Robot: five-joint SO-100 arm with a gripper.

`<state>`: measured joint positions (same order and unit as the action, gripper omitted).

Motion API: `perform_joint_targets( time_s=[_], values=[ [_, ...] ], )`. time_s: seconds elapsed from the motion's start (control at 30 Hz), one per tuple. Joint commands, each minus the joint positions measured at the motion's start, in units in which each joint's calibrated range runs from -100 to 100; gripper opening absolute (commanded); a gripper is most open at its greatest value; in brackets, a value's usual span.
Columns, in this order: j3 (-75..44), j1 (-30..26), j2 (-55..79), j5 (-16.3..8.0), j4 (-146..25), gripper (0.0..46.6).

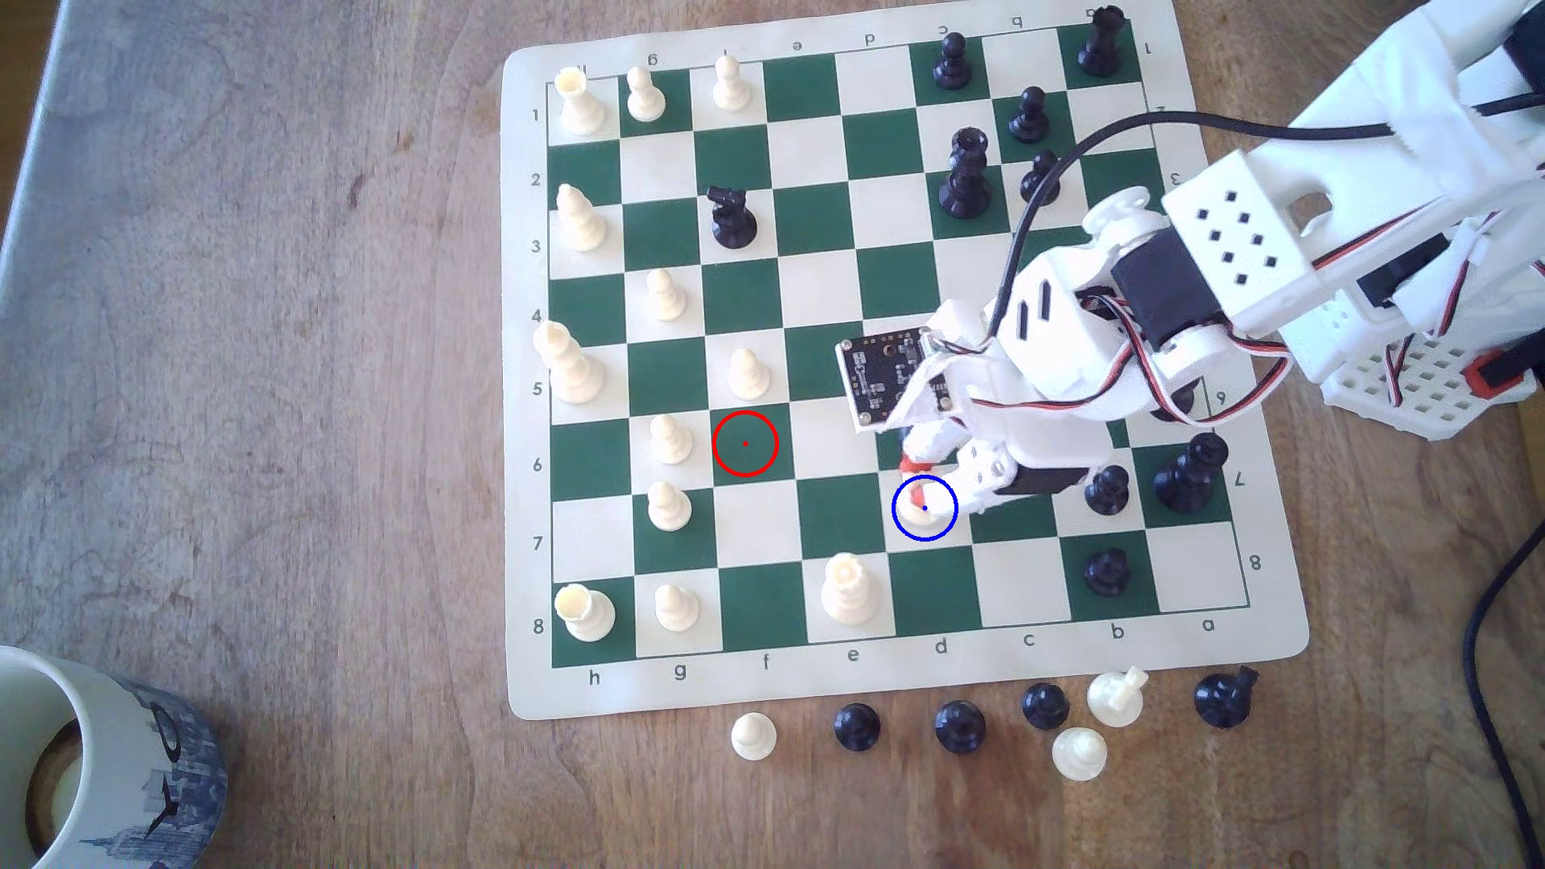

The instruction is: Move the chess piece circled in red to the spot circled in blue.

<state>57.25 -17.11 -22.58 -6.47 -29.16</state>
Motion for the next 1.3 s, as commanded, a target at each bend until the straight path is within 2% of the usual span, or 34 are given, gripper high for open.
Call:
perform_joint_targets(
  time_s=[0.0,0.3,0.8,0.87,1.0,1.27],
  values=[
    [-0.9,-0.6,-0.7,-0.2,1.1,0.2],
    [-1.0,-1.9,0.2,-0.4,1.1,0.2],
    [-1.8,-0.1,0.6,0.1,1.0,0.3],
    [-1.8,-0.4,0.8,0.0,1.1,2.4],
    [-2.0,-0.1,0.9,-0.2,1.4,10.8],
    [-4.4,-0.6,-2.8,-0.2,-6.1,13.2]
  ],
)
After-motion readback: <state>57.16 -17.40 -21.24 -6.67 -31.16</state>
